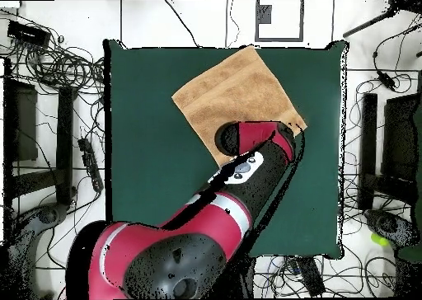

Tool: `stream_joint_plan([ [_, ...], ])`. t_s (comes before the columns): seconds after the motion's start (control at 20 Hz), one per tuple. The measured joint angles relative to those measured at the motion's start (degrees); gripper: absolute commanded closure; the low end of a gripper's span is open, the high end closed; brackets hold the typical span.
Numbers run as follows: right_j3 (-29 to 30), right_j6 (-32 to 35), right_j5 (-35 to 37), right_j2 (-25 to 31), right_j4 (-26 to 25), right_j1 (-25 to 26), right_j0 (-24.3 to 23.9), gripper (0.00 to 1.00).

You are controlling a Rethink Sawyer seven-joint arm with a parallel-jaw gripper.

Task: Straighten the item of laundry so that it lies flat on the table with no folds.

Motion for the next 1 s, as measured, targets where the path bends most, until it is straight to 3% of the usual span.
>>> stream_joint_plan([
  [0.6,0.8,0.0,0.0,0.7,-0.8,-4.0,-4.4,1.00],
  [1.0,6.9,0.0,-3.7,12.7,-4.8,-16.5,-13.4,1.00],
])
